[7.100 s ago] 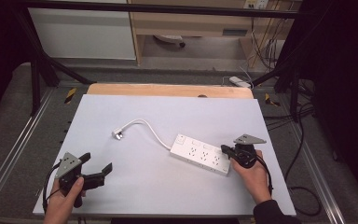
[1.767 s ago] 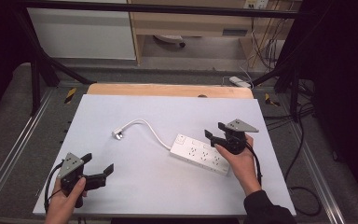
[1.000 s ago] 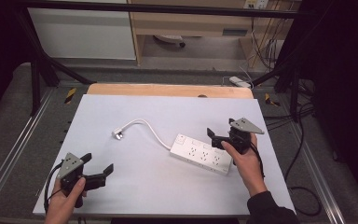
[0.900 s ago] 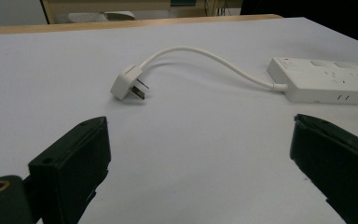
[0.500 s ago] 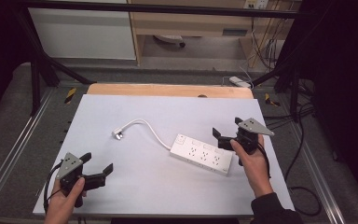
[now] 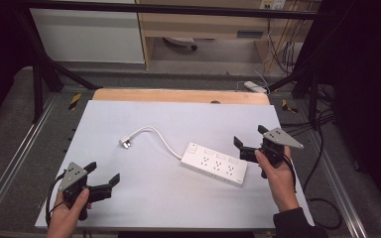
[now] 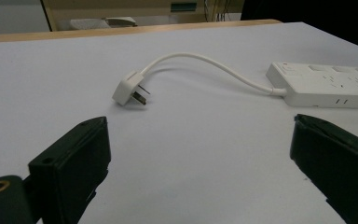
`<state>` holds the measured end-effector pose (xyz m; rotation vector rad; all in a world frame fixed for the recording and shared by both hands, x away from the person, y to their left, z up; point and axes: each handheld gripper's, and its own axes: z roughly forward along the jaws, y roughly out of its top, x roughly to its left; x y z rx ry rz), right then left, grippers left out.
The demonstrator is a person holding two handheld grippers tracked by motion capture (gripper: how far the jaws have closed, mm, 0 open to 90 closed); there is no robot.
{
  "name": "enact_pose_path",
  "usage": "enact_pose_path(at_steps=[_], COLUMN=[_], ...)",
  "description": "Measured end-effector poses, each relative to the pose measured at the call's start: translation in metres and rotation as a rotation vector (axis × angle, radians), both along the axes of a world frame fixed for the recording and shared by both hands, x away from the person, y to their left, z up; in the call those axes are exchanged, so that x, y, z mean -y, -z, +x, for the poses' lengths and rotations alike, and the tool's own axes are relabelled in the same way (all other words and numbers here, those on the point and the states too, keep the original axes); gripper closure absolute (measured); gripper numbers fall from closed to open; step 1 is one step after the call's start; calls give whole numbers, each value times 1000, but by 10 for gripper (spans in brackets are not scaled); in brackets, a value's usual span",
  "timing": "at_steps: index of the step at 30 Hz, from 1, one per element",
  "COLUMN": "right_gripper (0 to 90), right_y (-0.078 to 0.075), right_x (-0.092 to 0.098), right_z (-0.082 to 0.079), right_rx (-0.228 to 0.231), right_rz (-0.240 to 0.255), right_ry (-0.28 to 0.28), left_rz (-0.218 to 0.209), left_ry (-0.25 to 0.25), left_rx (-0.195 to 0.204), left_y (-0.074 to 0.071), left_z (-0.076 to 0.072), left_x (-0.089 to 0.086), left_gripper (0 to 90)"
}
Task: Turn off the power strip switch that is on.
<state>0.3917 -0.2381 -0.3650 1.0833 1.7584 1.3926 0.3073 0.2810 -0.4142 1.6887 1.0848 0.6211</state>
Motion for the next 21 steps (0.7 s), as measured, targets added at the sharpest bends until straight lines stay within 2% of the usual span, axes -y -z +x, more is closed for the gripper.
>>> enact_pose_path(at_steps=[12,21], right_gripper=[57,55], right_y=[-1,4], right_x=[18,25], right_z=[-13,-21], right_rx=[27,34], right_rz=[21,5], right_ry=[2,8], left_rz=[4,2], left_ry=[4,5], left_rx=[6,7], left_y=[-1,-1], left_z=[-1,-1], left_x=[0,0], left_gripper=[52,52])
